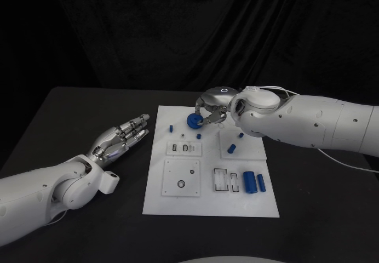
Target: Assemble the parts on the task board
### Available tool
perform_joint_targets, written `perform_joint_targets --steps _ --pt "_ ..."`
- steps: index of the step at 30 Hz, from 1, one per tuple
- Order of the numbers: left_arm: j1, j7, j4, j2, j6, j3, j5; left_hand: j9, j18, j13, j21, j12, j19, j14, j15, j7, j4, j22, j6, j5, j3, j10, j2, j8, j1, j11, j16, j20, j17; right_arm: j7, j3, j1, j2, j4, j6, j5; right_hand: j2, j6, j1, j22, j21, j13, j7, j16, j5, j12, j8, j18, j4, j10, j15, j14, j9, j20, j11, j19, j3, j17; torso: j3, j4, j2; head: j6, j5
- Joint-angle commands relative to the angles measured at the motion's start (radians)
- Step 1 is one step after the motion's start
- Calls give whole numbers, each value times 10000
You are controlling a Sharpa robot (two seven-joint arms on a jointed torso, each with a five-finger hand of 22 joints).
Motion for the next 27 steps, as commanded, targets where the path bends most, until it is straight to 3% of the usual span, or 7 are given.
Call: perform_joint_targets --steps 1,6,13,19,21,27 --pt "-12 935 0 29 144 7 -19 -11 157 -12 9 -1 -9 -34 38 5 23 -13 -91 -35 29 7 -1 -10 -88 62 -8 41 -8 26 10 -65 54 -92 247 -59 98 -68 -14 2111 -85 2629 -9 29 35 26 -78 -65 -5 1041 13 1066 2182 -19 44 190 62 2634 -5 -13 -16 -27 36" --pt "-12 924 -8 22 150 7 -19 -11 157 -12 9 -1 -9 -34 38 5 23 -13 -91 -35 29 7 -1 -10 -88 62 -8 41 -8 30 12 -94 87 -147 241 -59 87 -177 -43 2089 -154 2629 41 29 34 26 -251 -47 -19 1041 55 1066 2121 19 92 140 98 2634 -6 -16 -18 -39 36" --pt "-13 920 -27 43 165 7 -19 -11 156 -12 9 -1 -9 -36 44 3 23 -13 -97 -71 32 5 -3 -10 -99 73 -8 46 -9 2 13 -105 116 -174 234 -59 54 -472 -128 2062 -294 2629 127 29 34 26 -985 -15 -61 1041 137 1066 1816 118 183 53 254 2634 -3 -23 -20 -66 31" --pt "-14 914 -42 56 176 7 -19 -11 156 -12 9 -1 -9 -36 44 3 23 -13 -97 -71 32 5 -3 -10 -99 73 -8 46 -9 -66 14 -108 133 -178 140 -59 61 -560 -140 2016 -440 2629 152 29 36 26 -1335 22 -94 1041 162 1066 1628 145 207 -43 358 2634 -2 -29 -20 -72 38" --pt "-14 910 -44 56 178 7 -19 -11 156 -12 9 -1 -9 -36 44 3 23 -13 -97 -71 32 5 -3 -10 -99 73 -8 46 -9 -113 15 -108 133 -178 102 -59 63 -793 -199 1967 -602 2629 192 29 35 26 -1755 62 -94 1041 196 1066 1373 168 233 -147 450 2634 0 -37 -18 -76 50" --pt "-15 904 -52 62 186 7 -19 -11 156 -12 9 -1 -9 -36 44 3 23 -13 -97 -71 32 5 -3 -10 -99 73 -8 46 -9 -157 16 -108 146 -189 57 -59 74 -1107 -298 1903 -834 2629 243 29 31 26 -2316 113 -101 1041 238 1066 994 215 282 -285 569 2634 2 -31 -20 -83 41"
